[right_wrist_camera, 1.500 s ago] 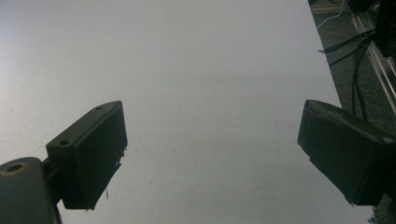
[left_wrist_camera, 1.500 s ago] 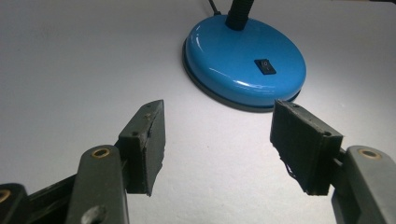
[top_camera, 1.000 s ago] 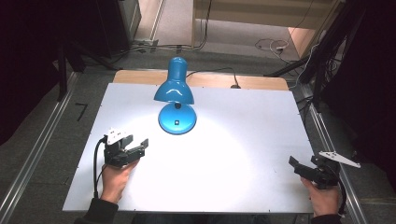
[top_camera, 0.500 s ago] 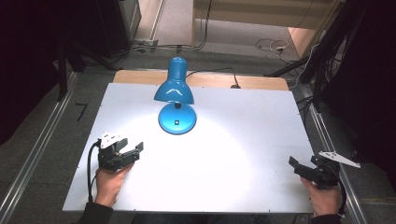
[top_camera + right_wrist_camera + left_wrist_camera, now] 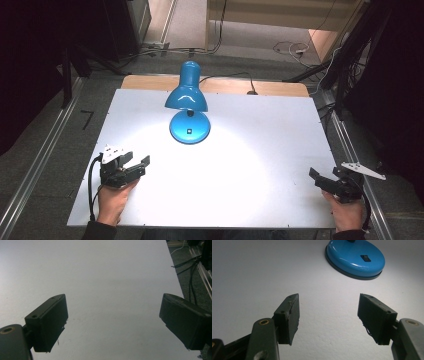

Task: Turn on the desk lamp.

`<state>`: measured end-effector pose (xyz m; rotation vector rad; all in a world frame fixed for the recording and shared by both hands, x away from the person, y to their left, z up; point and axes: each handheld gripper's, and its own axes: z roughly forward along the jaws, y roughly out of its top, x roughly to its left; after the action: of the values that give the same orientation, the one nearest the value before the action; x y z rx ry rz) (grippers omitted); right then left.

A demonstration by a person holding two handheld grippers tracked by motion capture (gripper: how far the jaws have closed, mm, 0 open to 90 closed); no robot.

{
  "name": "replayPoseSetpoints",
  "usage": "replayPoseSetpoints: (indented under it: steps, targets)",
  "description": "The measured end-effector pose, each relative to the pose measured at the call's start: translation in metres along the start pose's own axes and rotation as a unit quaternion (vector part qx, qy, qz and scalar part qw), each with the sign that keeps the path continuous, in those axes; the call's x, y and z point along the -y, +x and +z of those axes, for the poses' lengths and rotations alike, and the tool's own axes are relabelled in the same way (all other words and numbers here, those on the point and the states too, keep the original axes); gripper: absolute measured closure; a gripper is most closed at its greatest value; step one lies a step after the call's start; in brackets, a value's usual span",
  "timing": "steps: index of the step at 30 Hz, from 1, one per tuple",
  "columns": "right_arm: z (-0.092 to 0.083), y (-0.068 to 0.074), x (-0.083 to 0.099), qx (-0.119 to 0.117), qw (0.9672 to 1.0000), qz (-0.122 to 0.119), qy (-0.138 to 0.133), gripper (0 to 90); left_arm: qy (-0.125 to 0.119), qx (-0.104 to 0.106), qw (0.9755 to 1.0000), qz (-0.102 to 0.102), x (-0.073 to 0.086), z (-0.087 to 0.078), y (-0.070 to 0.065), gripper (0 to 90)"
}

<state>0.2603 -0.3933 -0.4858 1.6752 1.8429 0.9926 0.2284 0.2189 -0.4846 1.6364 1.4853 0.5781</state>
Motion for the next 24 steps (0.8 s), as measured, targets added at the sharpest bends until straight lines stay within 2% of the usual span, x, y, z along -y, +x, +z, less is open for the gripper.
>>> replayPoseSetpoints:
  steps: [11, 24]
  targets:
    - [0.0, 0.001, 0.0, 0.0, 1.0, 0.004, 0.003, 6.9, 0.001, 0.006, 1.0, -0.008, 0.006, -0.01, 0.003, 34.6]
    - [0.0, 0.0, 0.001, 0.003, 1.0, -0.003, 0.005, 6.9, 0.001, -0.011, 0.9998, -0.016, 0.015, -0.023, 0.016, 34.0]
